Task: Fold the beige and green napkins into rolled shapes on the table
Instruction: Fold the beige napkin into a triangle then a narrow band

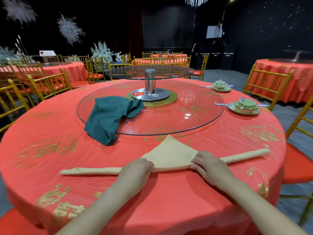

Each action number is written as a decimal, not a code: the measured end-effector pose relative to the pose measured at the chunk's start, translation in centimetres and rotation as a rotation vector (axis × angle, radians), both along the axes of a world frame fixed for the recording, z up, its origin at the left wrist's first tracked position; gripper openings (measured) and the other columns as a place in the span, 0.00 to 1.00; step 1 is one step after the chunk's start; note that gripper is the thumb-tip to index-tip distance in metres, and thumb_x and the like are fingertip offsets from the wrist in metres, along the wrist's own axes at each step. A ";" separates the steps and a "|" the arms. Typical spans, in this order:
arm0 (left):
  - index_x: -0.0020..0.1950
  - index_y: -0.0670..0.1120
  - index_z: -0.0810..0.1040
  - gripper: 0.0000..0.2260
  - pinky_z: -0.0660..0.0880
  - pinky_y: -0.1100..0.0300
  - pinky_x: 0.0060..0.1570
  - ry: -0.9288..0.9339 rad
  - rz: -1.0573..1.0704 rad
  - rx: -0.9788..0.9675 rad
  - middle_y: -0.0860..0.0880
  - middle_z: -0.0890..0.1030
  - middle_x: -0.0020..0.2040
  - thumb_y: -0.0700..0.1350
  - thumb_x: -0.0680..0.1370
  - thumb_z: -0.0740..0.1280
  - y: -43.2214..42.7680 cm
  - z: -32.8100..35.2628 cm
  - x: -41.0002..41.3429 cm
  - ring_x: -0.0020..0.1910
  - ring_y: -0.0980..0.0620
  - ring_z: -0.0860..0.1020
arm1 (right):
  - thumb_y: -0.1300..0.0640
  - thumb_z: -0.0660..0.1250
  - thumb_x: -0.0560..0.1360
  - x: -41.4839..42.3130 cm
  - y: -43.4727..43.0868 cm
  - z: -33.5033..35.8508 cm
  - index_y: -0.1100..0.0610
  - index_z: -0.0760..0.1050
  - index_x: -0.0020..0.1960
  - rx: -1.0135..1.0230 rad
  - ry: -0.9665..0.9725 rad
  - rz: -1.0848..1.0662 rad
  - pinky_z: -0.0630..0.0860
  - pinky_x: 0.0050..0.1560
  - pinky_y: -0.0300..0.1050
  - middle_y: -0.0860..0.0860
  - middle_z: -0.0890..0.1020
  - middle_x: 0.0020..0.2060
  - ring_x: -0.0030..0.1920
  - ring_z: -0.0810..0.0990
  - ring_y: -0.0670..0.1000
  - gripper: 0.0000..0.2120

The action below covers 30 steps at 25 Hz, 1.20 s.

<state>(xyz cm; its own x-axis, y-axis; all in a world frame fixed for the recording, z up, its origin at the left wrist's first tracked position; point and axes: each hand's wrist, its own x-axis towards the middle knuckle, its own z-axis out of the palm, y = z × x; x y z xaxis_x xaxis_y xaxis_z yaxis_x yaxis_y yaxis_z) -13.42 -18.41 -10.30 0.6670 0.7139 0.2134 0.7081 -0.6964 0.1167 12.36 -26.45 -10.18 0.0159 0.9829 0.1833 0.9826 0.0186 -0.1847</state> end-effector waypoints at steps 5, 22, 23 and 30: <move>0.64 0.50 0.71 0.13 0.71 0.52 0.53 -0.117 0.097 -0.045 0.51 0.77 0.58 0.46 0.80 0.57 0.3 0.6 1.1 0.59 0.46 0.74 | 0.46 0.59 0.78 -0.5 1.0 0.6 0.50 0.72 0.54 0.022 0.067 -0.071 0.67 0.48 0.45 0.44 0.74 0.44 0.53 0.74 0.49 0.11; 0.78 0.48 0.47 0.42 0.41 0.47 0.73 0.094 -0.025 -0.058 0.51 0.47 0.78 0.62 0.65 0.30 -3.0 -1.8 5.2 0.77 0.52 0.45 | 0.36 0.26 0.69 -5.2 -0.3 -1.4 0.57 0.49 0.77 -0.087 -0.032 0.000 0.40 0.73 0.42 0.52 0.51 0.77 0.76 0.45 0.47 0.43; 0.78 0.47 0.48 0.43 0.42 0.47 0.73 0.091 -0.024 -0.064 0.51 0.48 0.78 0.62 0.65 0.30 -3.0 -1.8 5.2 0.77 0.52 0.45 | 0.38 0.28 0.69 -4.3 -0.5 -1.4 0.57 0.49 0.77 -0.108 -0.043 -0.023 0.41 0.73 0.43 0.52 0.51 0.77 0.76 0.45 0.47 0.43; 0.78 0.48 0.46 0.43 0.40 0.47 0.72 0.112 -0.018 -0.084 0.52 0.46 0.78 0.62 0.65 0.30 -3.2 -1.4 5.0 0.77 0.53 0.43 | 0.40 0.37 0.79 3.7 -2.2 -0.9 0.57 0.44 0.77 -0.274 -0.070 -0.239 0.41 0.74 0.44 0.52 0.46 0.77 0.76 0.42 0.48 0.32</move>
<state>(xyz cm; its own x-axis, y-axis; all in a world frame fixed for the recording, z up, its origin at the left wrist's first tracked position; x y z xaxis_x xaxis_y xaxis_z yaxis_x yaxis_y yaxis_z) -8.43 -21.61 -11.74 0.6959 0.7139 0.0771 0.7075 -0.7001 0.0965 16.01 -28.69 -11.12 0.2477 0.9657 -0.0778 0.9637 -0.2539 -0.0829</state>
